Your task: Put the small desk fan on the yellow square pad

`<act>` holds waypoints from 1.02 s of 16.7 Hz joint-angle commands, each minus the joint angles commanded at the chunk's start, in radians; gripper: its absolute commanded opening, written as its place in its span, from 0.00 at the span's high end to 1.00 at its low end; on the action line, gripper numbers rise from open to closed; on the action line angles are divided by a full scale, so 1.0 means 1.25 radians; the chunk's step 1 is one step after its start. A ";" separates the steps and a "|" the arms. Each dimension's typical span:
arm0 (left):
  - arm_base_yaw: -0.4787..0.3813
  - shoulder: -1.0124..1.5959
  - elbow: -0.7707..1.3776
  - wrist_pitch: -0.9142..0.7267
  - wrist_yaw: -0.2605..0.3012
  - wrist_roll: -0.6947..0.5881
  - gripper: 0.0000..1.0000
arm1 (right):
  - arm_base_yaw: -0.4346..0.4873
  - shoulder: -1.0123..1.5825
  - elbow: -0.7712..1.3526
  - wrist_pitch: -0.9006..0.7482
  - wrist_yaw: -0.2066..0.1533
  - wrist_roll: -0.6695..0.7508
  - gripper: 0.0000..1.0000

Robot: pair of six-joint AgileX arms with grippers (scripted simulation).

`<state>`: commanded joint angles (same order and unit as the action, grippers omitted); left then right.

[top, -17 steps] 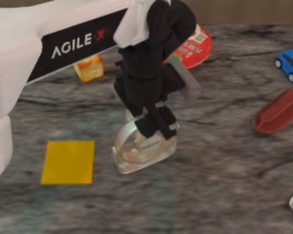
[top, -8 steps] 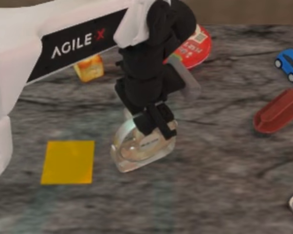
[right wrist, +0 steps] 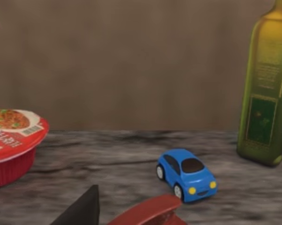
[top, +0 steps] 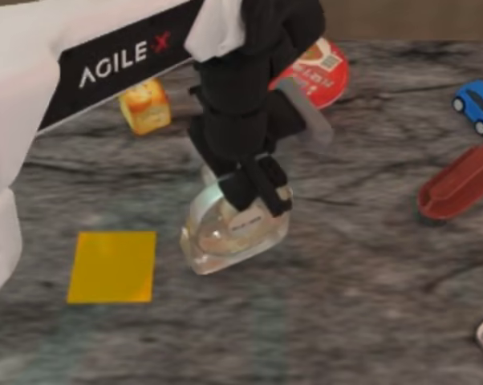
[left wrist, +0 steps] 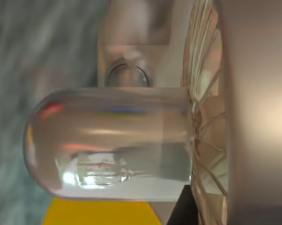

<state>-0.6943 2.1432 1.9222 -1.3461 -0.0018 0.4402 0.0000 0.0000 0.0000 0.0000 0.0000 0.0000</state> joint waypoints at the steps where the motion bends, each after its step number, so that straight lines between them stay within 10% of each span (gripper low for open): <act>1: 0.002 0.002 0.031 -0.027 0.000 0.000 1.00 | 0.000 0.000 0.000 0.000 0.000 0.000 0.00; 11: 0.019 -0.014 0.084 -0.102 0.002 0.030 1.00 | 0.000 0.000 0.000 0.000 0.000 0.000 0.00; 17: 0.131 -0.161 -0.095 -0.062 0.001 0.295 1.00 | 0.000 0.000 0.000 0.000 0.000 0.000 0.00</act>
<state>-0.5310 1.9421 1.8036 -1.4230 -0.0001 0.8091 0.0000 0.0000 0.0000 0.0000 0.0000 0.0000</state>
